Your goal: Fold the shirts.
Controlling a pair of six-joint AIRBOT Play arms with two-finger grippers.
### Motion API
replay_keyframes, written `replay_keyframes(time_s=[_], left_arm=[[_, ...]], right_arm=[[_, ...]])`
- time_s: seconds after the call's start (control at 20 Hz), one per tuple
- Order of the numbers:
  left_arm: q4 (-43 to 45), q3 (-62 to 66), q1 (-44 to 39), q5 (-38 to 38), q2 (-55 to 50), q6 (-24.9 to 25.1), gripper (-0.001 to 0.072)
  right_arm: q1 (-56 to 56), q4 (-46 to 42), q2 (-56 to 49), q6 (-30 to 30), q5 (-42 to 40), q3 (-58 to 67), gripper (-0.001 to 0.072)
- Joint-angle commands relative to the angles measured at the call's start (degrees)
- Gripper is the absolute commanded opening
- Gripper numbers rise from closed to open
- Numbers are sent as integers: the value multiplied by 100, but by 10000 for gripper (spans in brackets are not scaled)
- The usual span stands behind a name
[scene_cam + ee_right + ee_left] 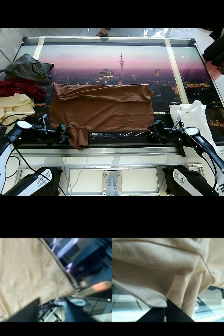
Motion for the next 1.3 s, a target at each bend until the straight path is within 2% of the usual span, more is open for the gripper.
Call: replay_keyframes(time_s=[0.0, 0.05, 0.25, 0.4, 0.55, 0.7, 0.8, 0.85, 0.9, 0.95, 1.1, 1.25], left_arm=[[0, 9, 0, 7, 4, 9, 15], [-2, 37, 0, 0, 17, 22, 15], [-2, 365, 28, -330, 570, 13, 15], [-94, 638, 33, -925, 1484, -9, 14], [-651, 680, 37, -1062, 2728, -514, 13], [-1012, 817, 39, -990, 3860, -1056, 12], [-514, 1196, 131, -844, 4360, -1397, 10], [79, 1436, 199, -870, 4474, -1692, 10], [632, 1652, 240, -914, 4481, -1786, 10], [791, 1781, 236, -938, 4369, -1725, 10], [428, 1816, 83, -758, 3401, -933, 9], [376, 2002, -407, 164, 2026, -94, 9]], right_arm=[[4, 229, -92, -48, -321, 17, 38], [4, 245, -90, -63, -352, 85, 10], [4, 299, 125, -531, -4, 686, 9], [7, 170, 673, -741, 734, 1290, 9], [4, -247, 1451, -721, 1537, 1816, 8], [4, -789, 2157, -352, 2245, 2295, 7], [4, -1220, 2424, -186, 2500, 2616, 8], [4, -1425, 2457, -138, 2599, 2791, 7], [4, -1545, 2439, -140, 2634, 2951, 7], [7, -1543, 2369, -157, 2603, 3032, 7], [7, -1510, 1775, -494, 2514, 3051, 6], [7, -1480, 925, -811, 1958, 3051, 6]])
